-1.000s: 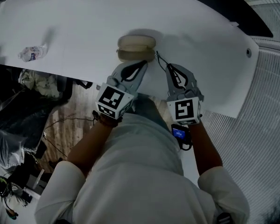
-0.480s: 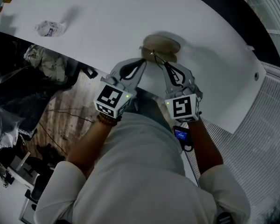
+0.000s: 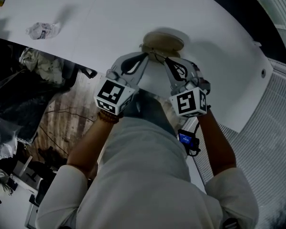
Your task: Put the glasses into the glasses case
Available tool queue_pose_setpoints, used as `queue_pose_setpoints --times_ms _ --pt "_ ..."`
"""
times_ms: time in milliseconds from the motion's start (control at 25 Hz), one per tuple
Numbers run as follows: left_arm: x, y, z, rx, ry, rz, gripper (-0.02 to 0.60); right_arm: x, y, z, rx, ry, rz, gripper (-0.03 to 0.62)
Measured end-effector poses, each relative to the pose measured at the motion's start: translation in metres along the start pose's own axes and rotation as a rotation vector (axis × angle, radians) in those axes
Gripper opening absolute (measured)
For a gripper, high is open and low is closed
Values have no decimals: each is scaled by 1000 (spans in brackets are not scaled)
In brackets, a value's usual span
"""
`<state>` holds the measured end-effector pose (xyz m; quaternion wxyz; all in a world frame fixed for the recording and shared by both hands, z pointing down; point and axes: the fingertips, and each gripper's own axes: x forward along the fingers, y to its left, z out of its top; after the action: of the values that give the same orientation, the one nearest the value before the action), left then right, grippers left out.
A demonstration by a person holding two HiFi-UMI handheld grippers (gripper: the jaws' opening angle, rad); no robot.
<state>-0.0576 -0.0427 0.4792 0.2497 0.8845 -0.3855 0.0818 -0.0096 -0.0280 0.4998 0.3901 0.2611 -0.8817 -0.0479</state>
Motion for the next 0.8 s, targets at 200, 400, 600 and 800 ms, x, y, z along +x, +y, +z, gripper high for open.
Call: queue_pose_setpoints --times_ms 200,400,600,800 --pt "16 18 -14 -24 20 9 2 29 -3 -18 -140 9 28 17" --pt "35 31 -30 -48 43 -5 3 55 -4 -38 -212 9 72 17" --pt "52 43 -44 -52 69 -12 3 74 -9 -42 -229 20 85 17" --pt "66 54 -55 -58 86 -14 3 92 -12 -50 -241 22 102 17"
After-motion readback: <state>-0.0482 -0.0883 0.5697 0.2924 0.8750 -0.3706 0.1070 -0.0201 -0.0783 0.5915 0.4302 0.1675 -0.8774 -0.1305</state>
